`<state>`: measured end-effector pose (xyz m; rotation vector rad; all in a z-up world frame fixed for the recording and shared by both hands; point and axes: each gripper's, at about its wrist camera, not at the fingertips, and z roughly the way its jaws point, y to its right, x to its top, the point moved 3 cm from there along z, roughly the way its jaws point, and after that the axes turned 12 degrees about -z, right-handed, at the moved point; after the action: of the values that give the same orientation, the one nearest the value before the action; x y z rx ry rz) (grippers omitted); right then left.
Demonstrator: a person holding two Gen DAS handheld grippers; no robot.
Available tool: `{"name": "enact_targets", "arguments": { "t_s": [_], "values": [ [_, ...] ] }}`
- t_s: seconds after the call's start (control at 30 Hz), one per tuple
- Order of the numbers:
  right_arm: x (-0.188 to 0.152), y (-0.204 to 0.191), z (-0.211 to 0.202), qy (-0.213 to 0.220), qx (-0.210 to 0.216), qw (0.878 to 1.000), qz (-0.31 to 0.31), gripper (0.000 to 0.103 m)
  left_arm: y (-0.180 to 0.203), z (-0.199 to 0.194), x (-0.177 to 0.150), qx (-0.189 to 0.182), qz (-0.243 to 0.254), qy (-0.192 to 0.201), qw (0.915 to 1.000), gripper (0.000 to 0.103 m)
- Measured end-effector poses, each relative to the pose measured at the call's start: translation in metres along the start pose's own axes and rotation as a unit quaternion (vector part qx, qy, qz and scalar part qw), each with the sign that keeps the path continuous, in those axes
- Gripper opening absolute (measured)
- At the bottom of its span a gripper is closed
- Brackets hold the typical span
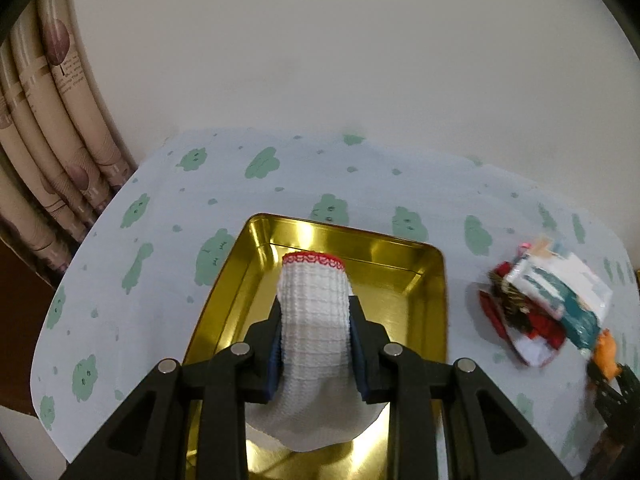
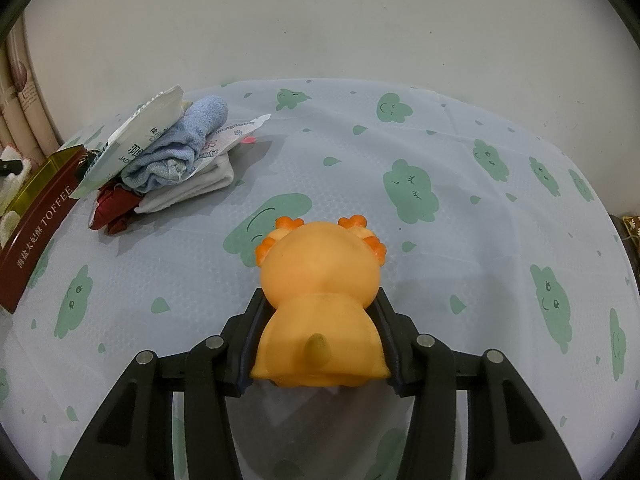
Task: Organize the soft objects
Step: 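Carry the sock into the tin with the left gripper while the right holds the toy, then open the left gripper to release the sock inside the tin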
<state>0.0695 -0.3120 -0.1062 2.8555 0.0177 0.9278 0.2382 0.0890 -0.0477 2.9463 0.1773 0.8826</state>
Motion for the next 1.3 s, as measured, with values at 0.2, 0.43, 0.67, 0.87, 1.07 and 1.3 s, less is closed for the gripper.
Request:
{"name": "enact_targets", "arguments": {
  "t_s": [0.2, 0.43, 0.67, 0.87, 1.07, 1.3],
  "values": [
    [0.000, 0.000, 0.000, 0.000, 0.000, 1.000, 0.000, 0.047, -0.005, 0.026, 0.005, 0.031, 0.002, -0.012, 0.9995, 0.031],
    [0.000, -0.001, 0.000, 0.000, -0.001, 1.000, 0.000, 0.047, -0.011, 0.040, 0.003, 0.051, 0.002, -0.017, 0.9985, 0.034],
    [0.000, -0.001, 0.000, 0.000, -0.001, 1.000, 0.000, 0.048, -0.013, 0.037, 0.003, 0.052, -0.002, -0.022, 0.9984, 0.060],
    [0.000, -0.001, 0.000, 0.000, -0.002, 1.000, 0.000, 0.048, -0.013, 0.019, 0.005, 0.044, 0.002, -0.009, 0.9990, 0.060],
    [0.000, -0.002, 0.000, -0.001, -0.002, 1.000, -0.001, 0.048, -0.015, -0.012, -0.004, 0.040, 0.014, 0.020, 0.9989, 0.060],
    [0.000, -0.001, 0.000, 0.000, -0.001, 1.000, 0.000, 0.047, -0.026, -0.042, -0.027, 0.039, 0.017, 0.051, 0.9978, 0.060]
  ]
}}
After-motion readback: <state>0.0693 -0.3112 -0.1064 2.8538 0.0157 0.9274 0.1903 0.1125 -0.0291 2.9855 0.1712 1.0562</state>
